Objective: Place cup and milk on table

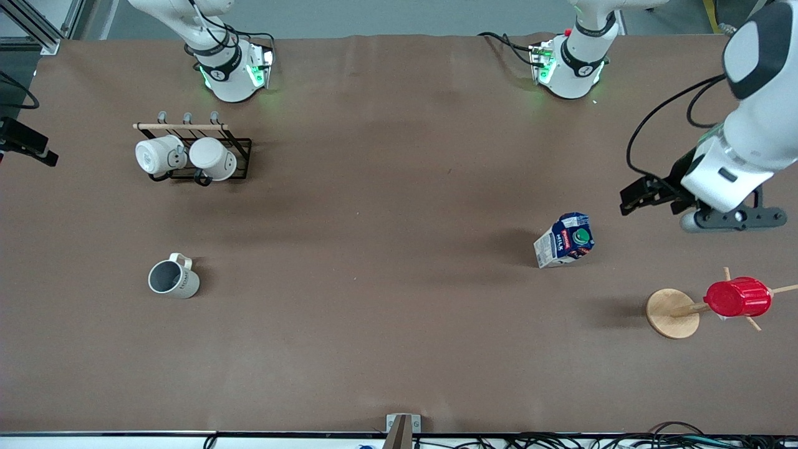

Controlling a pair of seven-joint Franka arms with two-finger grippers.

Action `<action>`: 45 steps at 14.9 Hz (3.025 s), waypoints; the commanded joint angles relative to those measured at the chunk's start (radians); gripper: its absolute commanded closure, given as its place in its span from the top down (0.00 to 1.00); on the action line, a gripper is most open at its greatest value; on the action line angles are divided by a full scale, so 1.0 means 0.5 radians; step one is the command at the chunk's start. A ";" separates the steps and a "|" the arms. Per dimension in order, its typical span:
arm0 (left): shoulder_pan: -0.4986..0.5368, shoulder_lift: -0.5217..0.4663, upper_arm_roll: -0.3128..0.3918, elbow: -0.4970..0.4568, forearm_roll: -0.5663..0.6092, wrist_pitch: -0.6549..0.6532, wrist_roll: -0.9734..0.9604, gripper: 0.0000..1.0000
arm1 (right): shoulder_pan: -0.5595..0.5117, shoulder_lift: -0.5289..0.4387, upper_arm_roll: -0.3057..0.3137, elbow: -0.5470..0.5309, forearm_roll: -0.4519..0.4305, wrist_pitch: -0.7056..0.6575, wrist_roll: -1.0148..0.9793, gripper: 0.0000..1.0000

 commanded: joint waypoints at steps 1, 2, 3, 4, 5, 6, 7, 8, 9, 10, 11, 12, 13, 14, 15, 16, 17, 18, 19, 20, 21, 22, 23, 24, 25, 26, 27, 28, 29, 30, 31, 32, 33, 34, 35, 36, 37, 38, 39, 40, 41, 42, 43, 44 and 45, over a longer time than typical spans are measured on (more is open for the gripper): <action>-0.010 0.175 -0.002 0.027 0.054 0.089 0.017 1.00 | -0.023 0.127 0.017 -0.020 0.001 0.152 -0.032 1.00; -0.013 0.227 -0.002 0.023 0.075 0.114 0.017 1.00 | -0.029 0.222 0.020 -0.023 0.001 0.207 -0.044 1.00; -0.013 0.276 -0.002 0.017 0.081 0.148 0.017 1.00 | -0.035 0.308 0.017 -0.038 0.004 0.281 -0.102 1.00; -0.013 0.313 -0.002 0.014 0.084 0.172 0.017 1.00 | -0.038 0.378 0.017 -0.069 0.004 0.376 -0.178 1.00; -0.010 0.353 -0.005 0.017 0.084 0.173 0.017 1.00 | -0.041 0.431 0.017 -0.118 0.004 0.489 -0.203 1.00; -0.010 0.387 -0.005 0.014 0.084 0.176 0.014 1.00 | -0.041 0.480 0.017 -0.188 0.004 0.621 -0.207 1.00; -0.013 0.427 -0.005 0.014 0.084 0.197 0.013 1.00 | -0.038 0.526 0.017 -0.265 0.004 0.765 -0.207 1.00; -0.013 0.451 -0.005 0.011 0.084 0.237 0.004 1.00 | -0.041 0.578 0.017 -0.329 0.004 0.909 -0.210 1.00; -0.013 0.467 -0.005 -0.004 0.084 0.267 0.004 1.00 | -0.041 0.642 0.017 -0.381 0.004 1.059 -0.228 1.00; -0.010 0.470 -0.005 -0.028 0.084 0.304 0.004 1.00 | -0.038 0.704 0.017 -0.446 0.004 1.237 -0.237 1.00; -0.010 0.467 -0.005 -0.062 0.084 0.338 0.004 1.00 | -0.035 0.735 0.020 -0.504 0.007 1.372 -0.237 1.00; -0.010 0.464 -0.005 -0.084 0.084 0.347 0.004 1.00 | -0.032 0.762 0.020 -0.550 0.007 1.468 -0.237 1.00; -0.010 0.467 -0.005 -0.093 0.084 0.347 0.004 1.00 | -0.032 0.799 0.020 -0.581 0.007 1.545 -0.240 1.00; -0.010 0.467 -0.005 -0.117 0.084 0.360 0.004 1.00 | -0.032 0.842 0.020 -0.597 0.004 1.612 -0.240 1.00; -0.010 0.467 -0.005 -0.142 0.084 0.408 0.004 1.00 | -0.032 0.882 0.020 -0.624 0.007 1.674 -0.240 1.00; -0.010 0.464 -0.005 -0.176 0.084 0.445 0.004 1.00 | -0.020 0.919 0.020 -0.658 0.007 1.766 -0.240 1.00; -0.010 0.464 -0.005 -0.197 0.084 0.464 0.001 1.00 | -0.023 0.965 0.020 -0.691 0.007 1.876 -0.240 1.00; -0.010 0.464 -0.005 -0.203 0.084 0.470 0.001 1.00 | -0.026 1.011 0.023 -0.725 0.007 1.962 -0.274 1.00; -0.013 0.464 -0.005 -0.204 0.084 0.470 -0.002 1.00 | -0.020 1.032 0.023 -0.741 0.007 2.011 -0.289 0.97; -0.016 0.464 -0.008 -0.204 0.084 0.470 -0.011 1.00 | -0.020 1.042 0.027 -0.741 0.007 2.021 -0.289 0.93; -0.019 0.464 -0.008 -0.204 0.084 0.470 -0.014 1.00 | -0.020 1.066 0.027 -0.735 0.010 2.027 -0.289 0.86; -0.032 0.464 -0.008 -0.201 0.084 0.470 -0.017 1.00 | -0.020 1.072 0.027 -0.735 0.013 2.042 -0.289 0.78; -0.041 0.461 -0.008 -0.197 0.081 0.470 -0.023 1.00 | -0.020 1.073 0.027 -0.738 0.013 2.043 -0.289 0.61; -0.044 0.461 -0.017 -0.197 0.081 0.470 -0.023 1.00 | -0.020 1.073 0.030 -0.738 0.013 2.040 -0.289 0.46; -0.044 0.458 -0.039 -0.191 0.075 0.470 -0.026 1.00 | -0.017 1.073 0.030 -0.738 0.016 2.027 -0.286 0.30; -0.044 0.458 -0.045 -0.194 0.075 0.470 -0.026 1.00 | -0.017 1.073 0.030 -0.735 0.019 2.018 -0.277 0.17; -0.044 0.455 -0.051 -0.200 0.075 0.470 -0.051 1.00 | -0.017 1.073 0.030 -0.735 0.022 2.018 -0.277 0.08; -0.044 0.455 -0.054 -0.207 0.075 0.470 -0.063 1.00 | -0.017 1.073 0.030 -0.735 0.022 2.015 -0.277 0.00; -0.041 0.452 -0.057 -0.228 0.075 0.470 -0.063 1.00 | -0.017 1.073 0.030 -0.729 0.022 2.015 -0.280 0.00; -0.038 0.443 -0.067 -0.262 0.075 0.470 -0.063 1.00 | -0.008 1.066 0.036 -0.729 0.022 2.009 -0.283 0.00; -0.035 0.436 -0.070 -0.295 0.078 0.470 -0.063 1.00 | 0.020 1.042 0.039 -0.729 0.022 1.948 -0.283 0.00; -0.038 0.436 -0.070 -0.320 0.081 0.470 -0.063 1.00 | 0.051 0.966 0.045 -0.717 0.022 1.802 -0.283 0.00; -0.038 0.436 -0.070 -0.341 0.081 0.470 -0.063 1.00 | 0.066 0.874 0.063 -0.704 0.025 1.630 -0.274 0.00; -0.038 0.436 -0.073 -0.354 0.081 0.470 -0.063 1.00 | 0.084 0.806 0.161 -0.662 0.025 1.461 -0.253 0.00; -0.038 0.436 -0.073 -0.369 0.081 0.470 -0.063 1.00 | 0.082 0.760 0.262 -0.619 0.025 1.347 -0.152 0.00; -0.038 0.436 -0.076 -0.381 0.078 0.470 -0.066 1.00 | 0.097 0.726 0.357 -0.588 0.016 1.292 -0.009 0.00; -0.038 0.436 -0.085 -0.394 0.078 0.470 -0.069 1.00 | 0.124 0.708 0.476 -0.578 -0.005 1.279 0.151 0.00; -0.035 0.433 -0.088 -0.409 0.078 0.470 -0.069 0.87 | 0.149 0.704 0.590 -0.572 -0.011 1.291 0.347 0.00; -0.032 0.427 -0.088 -0.403 0.078 0.467 -0.072 0.61 | 0.188 0.713 0.694 -0.554 -0.042 1.306 0.552 0.00; -0.026 0.415 -0.091 -0.400 0.078 0.467 -0.072 0.42 | 0.256 0.729 0.768 -0.496 -0.133 1.312 0.767 0.00; -0.026 0.409 -0.091 -0.394 0.078 0.458 -0.069 0.30 | 0.338 0.817 0.808 -0.407 -0.271 1.319 1.036 0.00; -0.029 0.394 -0.094 -0.385 0.078 0.458 -0.066 0.25 | 0.427 0.912 0.833 -0.325 -0.382 1.316 1.252 0.00; -0.032 0.384 -0.094 -0.369 0.081 0.458 -0.069 0.20 | 0.504 1.013 0.852 -0.248 -0.453 1.322 1.421 0.00; -0.044 0.384 -0.097 -0.315 0.078 0.449 -0.069 0.18 | 0.590 1.133 0.858 -0.168 -0.520 1.331 1.556 0.00; -0.074 0.393 -0.103 -0.262 0.078 0.449 -0.078 0.13 | 0.667 1.213 0.855 -0.100 -0.560 1.370 1.642 0.00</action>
